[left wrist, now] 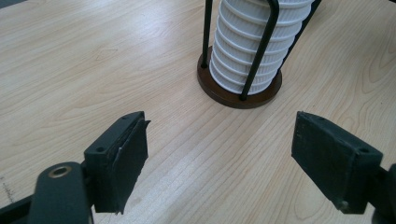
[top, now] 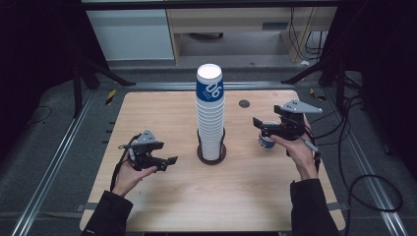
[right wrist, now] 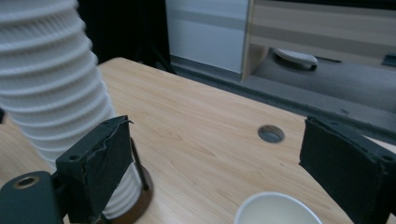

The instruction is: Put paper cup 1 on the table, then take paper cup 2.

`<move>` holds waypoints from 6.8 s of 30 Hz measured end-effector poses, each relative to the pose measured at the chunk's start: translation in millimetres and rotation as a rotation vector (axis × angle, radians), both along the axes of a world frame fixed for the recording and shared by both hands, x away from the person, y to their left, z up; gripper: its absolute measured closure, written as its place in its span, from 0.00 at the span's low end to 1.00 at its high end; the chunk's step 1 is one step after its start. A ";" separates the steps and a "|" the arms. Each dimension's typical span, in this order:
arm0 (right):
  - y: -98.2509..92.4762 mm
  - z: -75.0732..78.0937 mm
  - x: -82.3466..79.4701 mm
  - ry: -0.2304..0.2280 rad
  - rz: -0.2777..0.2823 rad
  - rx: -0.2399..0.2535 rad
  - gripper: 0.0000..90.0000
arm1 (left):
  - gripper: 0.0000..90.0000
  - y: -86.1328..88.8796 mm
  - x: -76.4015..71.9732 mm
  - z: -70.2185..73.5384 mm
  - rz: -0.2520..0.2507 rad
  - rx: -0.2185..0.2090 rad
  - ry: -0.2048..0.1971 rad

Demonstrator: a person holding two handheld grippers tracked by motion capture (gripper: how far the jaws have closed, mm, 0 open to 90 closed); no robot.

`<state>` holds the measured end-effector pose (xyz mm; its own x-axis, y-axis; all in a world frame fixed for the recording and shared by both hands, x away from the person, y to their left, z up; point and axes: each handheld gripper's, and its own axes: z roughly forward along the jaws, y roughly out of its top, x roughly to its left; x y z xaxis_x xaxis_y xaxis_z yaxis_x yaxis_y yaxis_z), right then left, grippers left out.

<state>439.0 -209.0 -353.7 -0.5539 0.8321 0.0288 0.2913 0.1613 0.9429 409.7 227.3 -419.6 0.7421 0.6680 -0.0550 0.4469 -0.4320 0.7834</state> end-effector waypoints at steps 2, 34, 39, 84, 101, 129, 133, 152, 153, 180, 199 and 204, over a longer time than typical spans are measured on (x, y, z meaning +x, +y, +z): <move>4.1 6.1 -2.6 -0.014 0.019 0.007 0.11 | 0.20 -0.9 -0.1 0.0 0.001 0.003 -0.002; 71.6 85.1 -33.3 -0.149 0.279 0.092 0.08 | 0.20 -6.9 -0.9 -3.9 -0.035 0.003 0.013; 84.8 91.1 -27.6 -0.154 0.293 0.092 0.08 | 0.20 -7.4 -0.5 -4.5 -0.035 0.006 0.016; 140.0 78.9 21.7 -0.116 0.256 0.090 0.20 | 0.20 -7.2 1.1 -6.6 -0.038 0.002 0.022; 137.6 84.0 19.0 -0.125 0.275 0.064 0.22 | 0.20 -7.4 0.6 -6.3 -0.041 0.003 0.021; 128.9 142.4 5.5 -0.233 0.282 0.115 0.24 | 0.20 -5.8 0.0 -4.9 -0.041 0.001 0.019; 124.7 149.8 -1.7 -0.258 0.271 0.092 0.24 | 0.20 -4.7 -0.2 -4.0 -0.035 -0.001 0.016; 40.4 100.4 -30.2 -0.192 0.193 0.018 0.24 | 0.21 -5.6 -3.8 1.2 -0.063 -0.002 0.017; 38.7 94.8 -31.1 -0.186 0.194 0.015 0.24 | 0.21 -5.8 -4.1 1.4 -0.067 -0.001 0.016; 28.8 -4.6 -45.1 -0.029 0.351 -0.044 0.24 | 0.22 -19.6 -10.9 2.3 -0.149 0.031 0.037; 47.1 -41.8 -51.4 0.059 0.478 -0.164 0.24 | 0.22 -26.6 -15.6 3.8 -0.203 0.041 0.042; 57.6 -52.2 -52.7 0.077 0.526 -0.225 0.23 | 0.22 -29.7 -18.0 4.7 -0.226 0.040 0.047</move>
